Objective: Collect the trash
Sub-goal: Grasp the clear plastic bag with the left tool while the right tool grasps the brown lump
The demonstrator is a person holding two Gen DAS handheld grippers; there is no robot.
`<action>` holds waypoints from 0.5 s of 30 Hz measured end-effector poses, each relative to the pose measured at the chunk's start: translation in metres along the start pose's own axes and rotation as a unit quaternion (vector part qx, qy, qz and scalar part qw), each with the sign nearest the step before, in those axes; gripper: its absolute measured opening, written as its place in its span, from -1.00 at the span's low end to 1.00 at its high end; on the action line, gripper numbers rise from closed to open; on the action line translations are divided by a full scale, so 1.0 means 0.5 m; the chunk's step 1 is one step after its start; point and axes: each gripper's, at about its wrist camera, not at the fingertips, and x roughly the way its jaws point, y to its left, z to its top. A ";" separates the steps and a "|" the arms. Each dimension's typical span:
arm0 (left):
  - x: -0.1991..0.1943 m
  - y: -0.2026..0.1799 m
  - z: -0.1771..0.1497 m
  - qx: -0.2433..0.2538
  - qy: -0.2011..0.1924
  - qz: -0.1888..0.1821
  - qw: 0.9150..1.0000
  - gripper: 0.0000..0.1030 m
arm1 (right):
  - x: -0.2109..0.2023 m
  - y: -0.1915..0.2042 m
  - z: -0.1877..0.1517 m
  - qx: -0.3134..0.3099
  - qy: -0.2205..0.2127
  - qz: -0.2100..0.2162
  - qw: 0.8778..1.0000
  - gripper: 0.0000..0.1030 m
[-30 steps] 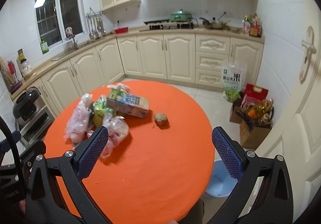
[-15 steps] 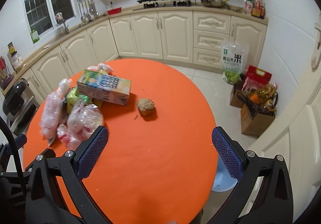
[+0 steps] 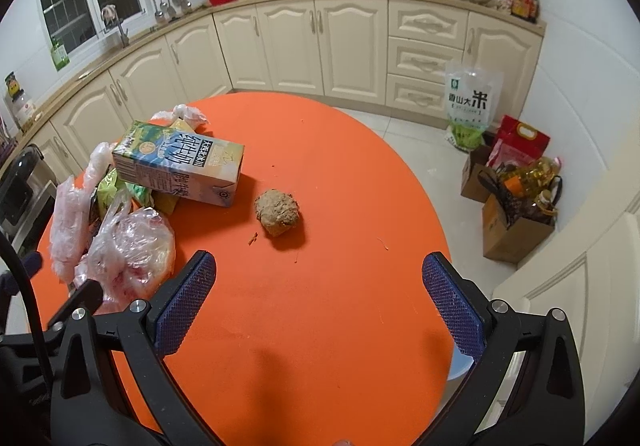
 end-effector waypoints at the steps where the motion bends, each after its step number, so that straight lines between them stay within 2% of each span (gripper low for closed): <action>1: 0.004 -0.006 -0.002 0.004 -0.002 0.001 1.000 0.99 | 0.002 -0.002 0.000 0.001 0.001 0.001 1.000 1.00; 5: 0.056 -0.028 -0.004 0.028 0.020 0.046 0.998 0.99 | 0.009 -0.003 0.002 0.003 0.003 0.005 1.000 1.00; 10: 0.072 -0.020 -0.001 0.019 0.013 0.072 0.997 0.99 | 0.017 -0.002 0.006 0.002 0.005 0.006 1.000 1.00; 15: 0.052 -0.006 0.000 -0.004 -0.003 0.075 0.997 0.99 | 0.031 -0.001 0.016 -0.004 0.012 0.013 1.000 1.00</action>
